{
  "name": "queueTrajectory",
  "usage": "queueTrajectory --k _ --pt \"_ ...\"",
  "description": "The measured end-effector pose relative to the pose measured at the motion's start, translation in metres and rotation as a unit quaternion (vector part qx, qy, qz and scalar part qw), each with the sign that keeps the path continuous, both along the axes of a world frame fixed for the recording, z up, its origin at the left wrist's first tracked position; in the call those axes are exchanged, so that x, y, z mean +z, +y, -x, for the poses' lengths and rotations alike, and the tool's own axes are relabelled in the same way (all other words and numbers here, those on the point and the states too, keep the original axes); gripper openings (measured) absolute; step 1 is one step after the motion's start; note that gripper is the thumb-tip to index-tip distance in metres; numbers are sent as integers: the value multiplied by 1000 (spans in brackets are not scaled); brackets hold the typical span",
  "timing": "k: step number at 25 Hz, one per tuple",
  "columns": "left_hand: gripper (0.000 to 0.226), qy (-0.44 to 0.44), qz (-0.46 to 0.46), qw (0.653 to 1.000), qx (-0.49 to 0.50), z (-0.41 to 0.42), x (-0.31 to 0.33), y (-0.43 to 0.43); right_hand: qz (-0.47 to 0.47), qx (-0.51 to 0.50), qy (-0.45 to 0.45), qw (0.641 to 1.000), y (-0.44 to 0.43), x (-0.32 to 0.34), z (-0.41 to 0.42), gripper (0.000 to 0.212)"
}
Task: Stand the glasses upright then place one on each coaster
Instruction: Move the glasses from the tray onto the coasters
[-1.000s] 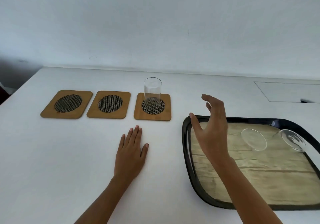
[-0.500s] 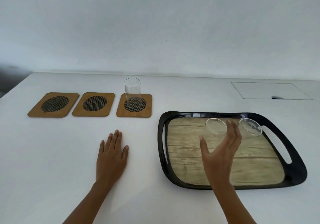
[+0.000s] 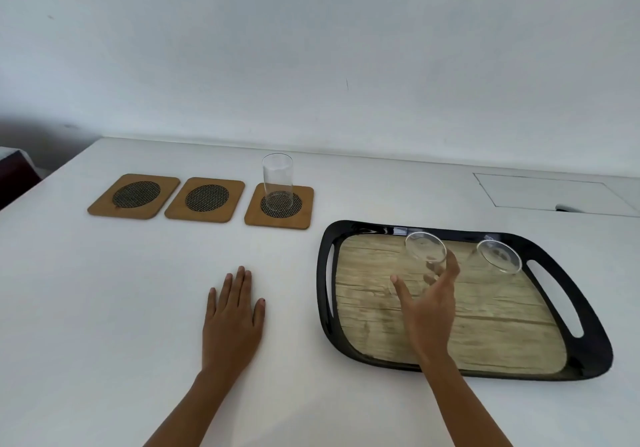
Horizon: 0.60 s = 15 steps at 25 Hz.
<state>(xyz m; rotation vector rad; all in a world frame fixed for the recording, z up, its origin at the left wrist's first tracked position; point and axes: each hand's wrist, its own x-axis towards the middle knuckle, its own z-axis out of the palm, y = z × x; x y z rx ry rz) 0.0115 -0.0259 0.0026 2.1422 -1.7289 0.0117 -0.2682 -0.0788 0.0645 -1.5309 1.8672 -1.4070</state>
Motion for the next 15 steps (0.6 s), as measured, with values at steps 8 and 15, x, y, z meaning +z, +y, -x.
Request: queueTrajectory --k 8,15 --pt "68 39 8 999 -24 -15 2 -1 43 27 -46 998 -3 25 -40 89" --pt "79 75 10 997 9 -85 7 -20 86 93 -86 988 -27 45 -126 89"
